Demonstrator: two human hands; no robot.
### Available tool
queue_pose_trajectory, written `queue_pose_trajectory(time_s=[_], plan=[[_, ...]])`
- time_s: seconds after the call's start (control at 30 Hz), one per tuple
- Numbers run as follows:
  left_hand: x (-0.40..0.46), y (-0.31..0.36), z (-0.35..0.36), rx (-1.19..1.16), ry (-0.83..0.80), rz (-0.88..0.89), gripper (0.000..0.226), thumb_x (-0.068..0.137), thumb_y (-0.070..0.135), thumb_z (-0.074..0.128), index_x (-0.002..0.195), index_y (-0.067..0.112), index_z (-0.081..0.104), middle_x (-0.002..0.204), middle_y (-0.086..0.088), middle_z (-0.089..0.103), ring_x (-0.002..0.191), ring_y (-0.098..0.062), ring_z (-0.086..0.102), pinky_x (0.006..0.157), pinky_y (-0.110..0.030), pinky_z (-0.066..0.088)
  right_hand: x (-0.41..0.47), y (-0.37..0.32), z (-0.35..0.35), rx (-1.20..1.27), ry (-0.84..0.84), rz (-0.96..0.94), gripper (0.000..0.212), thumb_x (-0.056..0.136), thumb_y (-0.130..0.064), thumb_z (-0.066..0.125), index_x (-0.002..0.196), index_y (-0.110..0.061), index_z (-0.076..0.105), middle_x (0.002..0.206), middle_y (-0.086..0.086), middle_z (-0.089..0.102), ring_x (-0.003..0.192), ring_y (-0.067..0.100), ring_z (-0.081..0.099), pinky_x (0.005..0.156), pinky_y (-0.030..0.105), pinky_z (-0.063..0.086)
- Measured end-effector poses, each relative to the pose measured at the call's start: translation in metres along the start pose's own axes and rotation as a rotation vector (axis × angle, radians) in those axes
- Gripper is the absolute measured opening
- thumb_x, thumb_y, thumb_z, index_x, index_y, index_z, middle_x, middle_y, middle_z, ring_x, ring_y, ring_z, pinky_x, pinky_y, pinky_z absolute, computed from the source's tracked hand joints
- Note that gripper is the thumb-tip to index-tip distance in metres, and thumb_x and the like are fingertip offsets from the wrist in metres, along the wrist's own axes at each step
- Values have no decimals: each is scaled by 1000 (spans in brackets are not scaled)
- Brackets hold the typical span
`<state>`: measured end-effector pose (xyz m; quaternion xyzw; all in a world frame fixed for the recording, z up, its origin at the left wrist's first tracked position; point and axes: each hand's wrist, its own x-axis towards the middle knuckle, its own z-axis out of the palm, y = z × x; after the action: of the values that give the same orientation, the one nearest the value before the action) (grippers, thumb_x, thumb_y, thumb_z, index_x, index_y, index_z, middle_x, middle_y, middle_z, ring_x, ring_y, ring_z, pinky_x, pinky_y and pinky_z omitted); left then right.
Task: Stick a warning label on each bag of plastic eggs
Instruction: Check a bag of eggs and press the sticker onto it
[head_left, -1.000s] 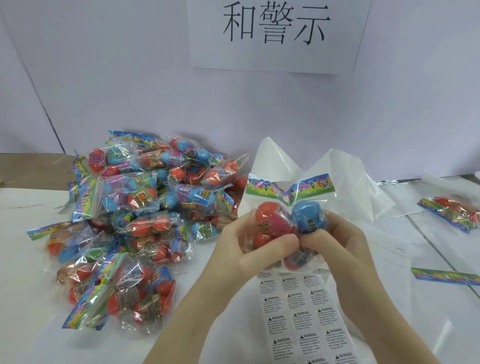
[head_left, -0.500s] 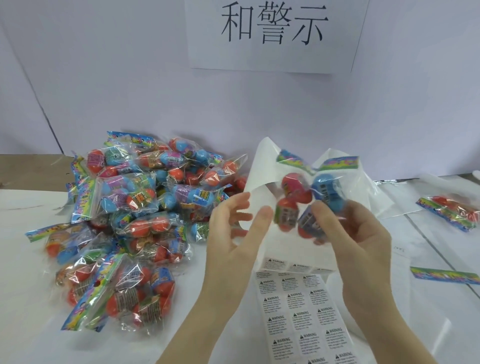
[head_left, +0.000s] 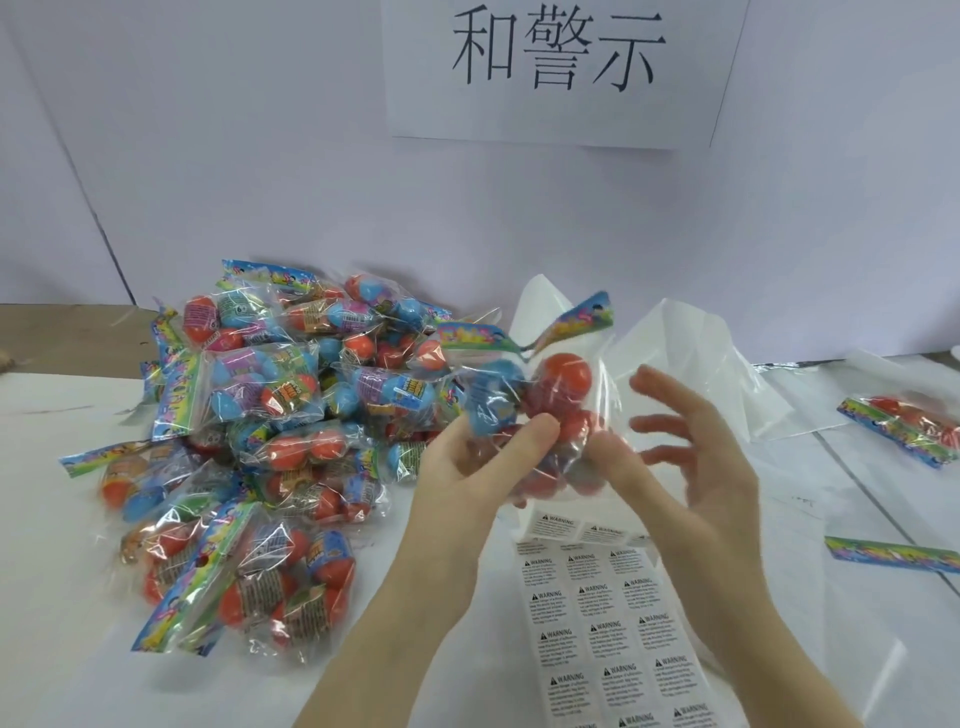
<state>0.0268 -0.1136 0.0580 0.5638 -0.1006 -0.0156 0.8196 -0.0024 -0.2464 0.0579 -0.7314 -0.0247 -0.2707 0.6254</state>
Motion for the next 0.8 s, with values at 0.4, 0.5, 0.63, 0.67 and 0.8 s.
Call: queue_pose_trajectory(time_s=[0.4,0.5,0.63,0.67,0.8], plan=[[-6,-16,7,551,194,348,34,77,46,62,107,40,48,109,19,54,99,5,53,81,-7,39,4,6,3,107,177,116,31,63,-47,67,88,-31,71,77,-4,72,71,10,65,69,17,49],[-10,-18,11,612,5,362,35,79,51,51,111,37,54,113,19,59,107,4,53,88,-13,41,1,6,4,69,116,34,30,70,-42,72,98,-34,68,86,-8,73,76,6,65,70,14,48],[-10,-12,13,203,-109,157,39,72,46,62,105,26,65,103,6,70,101,-9,63,89,-25,48,-1,5,1,380,-241,-21,35,76,-26,66,110,-22,71,97,4,74,89,17,69,78,20,51],[-8,-10,10,73,-87,118,34,69,41,66,97,24,70,96,3,72,95,-12,66,86,-25,51,0,4,-2,439,-323,-19,37,74,-30,68,110,-21,70,98,5,73,89,18,69,79,22,52],[-2,-4,4,-110,16,28,18,63,11,74,80,16,77,81,-5,74,76,-17,69,69,-21,54,6,-1,-8,437,-300,-26,40,65,-40,76,103,-28,74,103,1,73,80,14,68,73,22,52]])
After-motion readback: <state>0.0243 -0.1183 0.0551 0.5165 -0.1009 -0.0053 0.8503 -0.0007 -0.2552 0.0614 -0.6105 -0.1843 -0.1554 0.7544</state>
